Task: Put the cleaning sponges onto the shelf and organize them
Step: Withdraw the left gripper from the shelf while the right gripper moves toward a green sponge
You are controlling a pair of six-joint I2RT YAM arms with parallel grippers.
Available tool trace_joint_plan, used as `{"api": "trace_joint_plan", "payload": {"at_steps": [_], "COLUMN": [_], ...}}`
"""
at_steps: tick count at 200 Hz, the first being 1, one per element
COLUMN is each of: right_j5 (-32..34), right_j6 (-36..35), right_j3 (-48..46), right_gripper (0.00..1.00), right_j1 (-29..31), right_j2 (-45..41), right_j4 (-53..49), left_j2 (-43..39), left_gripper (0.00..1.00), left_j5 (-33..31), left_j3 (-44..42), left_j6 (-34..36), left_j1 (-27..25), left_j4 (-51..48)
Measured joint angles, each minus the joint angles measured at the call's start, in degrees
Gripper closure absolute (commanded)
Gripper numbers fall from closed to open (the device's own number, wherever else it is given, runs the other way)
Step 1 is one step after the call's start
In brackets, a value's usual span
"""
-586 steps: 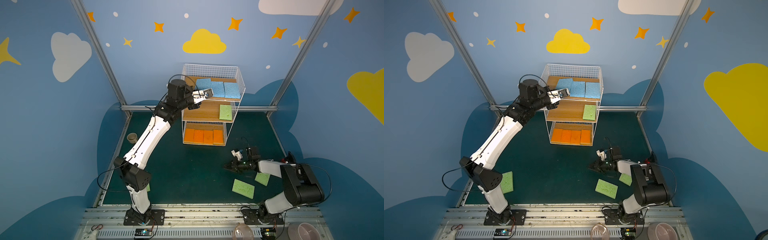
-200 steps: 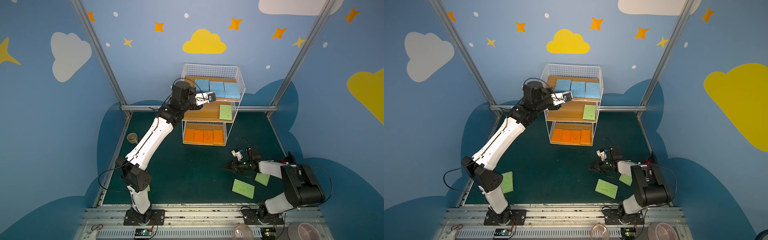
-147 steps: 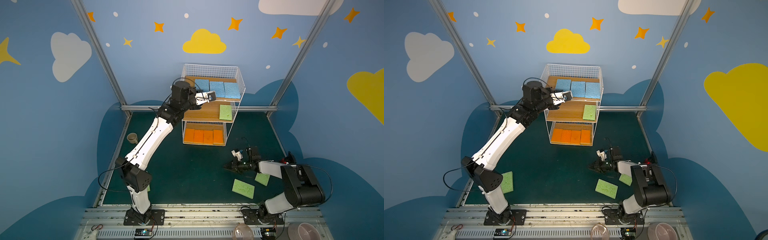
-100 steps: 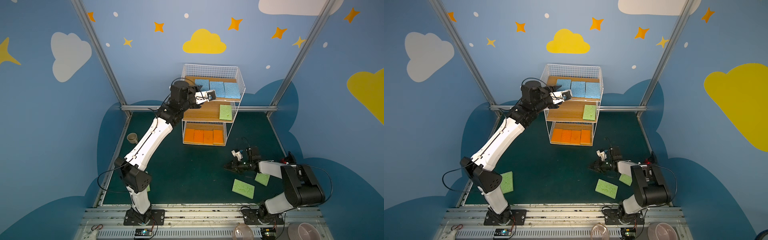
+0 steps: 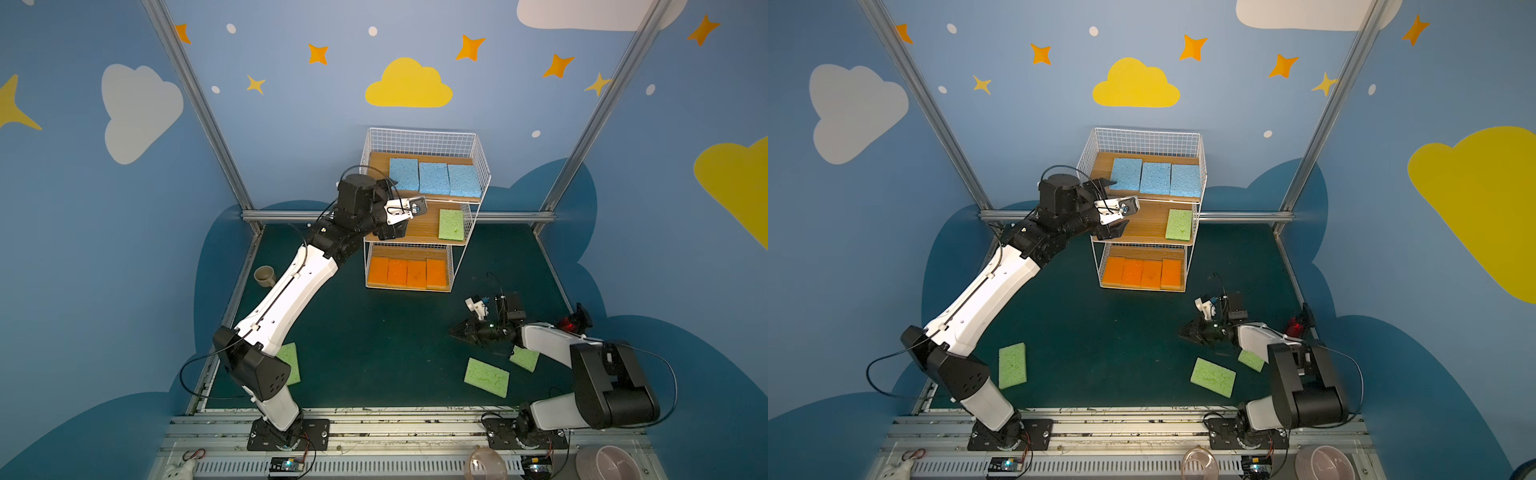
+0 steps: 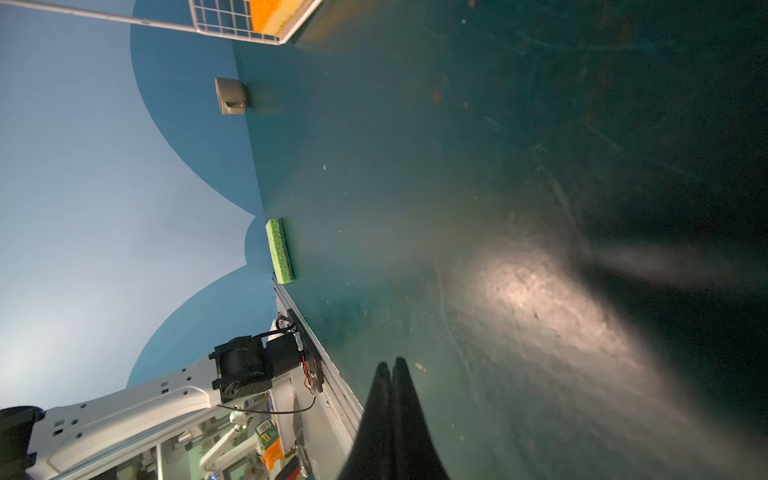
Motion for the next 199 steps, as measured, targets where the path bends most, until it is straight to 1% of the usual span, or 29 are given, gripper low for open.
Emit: {"api": "trace_joint_plan", "payload": {"at_steps": [20, 47, 67, 88, 112, 135, 149, 167, 199], "right_j5": [2.51, 5.77, 8.83, 11.78, 15.17, 17.4, 18.08, 19.1, 20.06], "right_j6": [-0.74, -1.29, -1.05, -0.07, 1.4, 3.23, 4.48, 6.47, 9.77], "right_j3": [1.46, 3.04, 3.06, 2.75, 0.37, -4.46, -8.13, -12.17, -16.13], "right_gripper": [0.84, 0.81, 0.79, 0.78, 0.77, 0.77, 0.77, 0.77, 0.77], "right_j1": [0.2, 0.61, 1.36, 2.19, 3.3, 4.17, 4.5, 5.25, 7.28], "right_j2": [-4.83, -9.62, -13.2, -16.57, -21.29, -27.19, -30.25, -33.33, -36.17], "right_j4": [-4.37, -10.25, -15.85, -21.49, -26.56, -29.64, -30.36, -30.75, -26.67], "left_j2": [-5.07, -13.35, -18.78, -21.97, -22.64, -20.35, -18.08, -16.2, -16.76], "left_gripper": [0.0, 0.0, 0.0, 0.0, 0.0, 0.0, 0.0, 0.0, 0.02], "left_j5": [-1.6, -4.39, -5.51, -6.47, -6.67, -8.15, -8.72, -9.22, -10.29], "left_j3": [-5.01, -13.99, -22.08, -31.1, -42.42, -51.25, -54.31, -57.02, -61.59], "left_j6": [-4.48, -12.07, -19.82, -29.55, -39.58, -48.19, -53.29, -59.28, -68.41], "left_j1": [-2.12, -7.45, -11.74, -14.51, -17.18, -20.52, -21.75, -21.94, -21.92], "left_j4": [0.72, 3.69, 5.66, 8.33, 12.33, 14.8, 15.41, 15.89, 17.99]}}
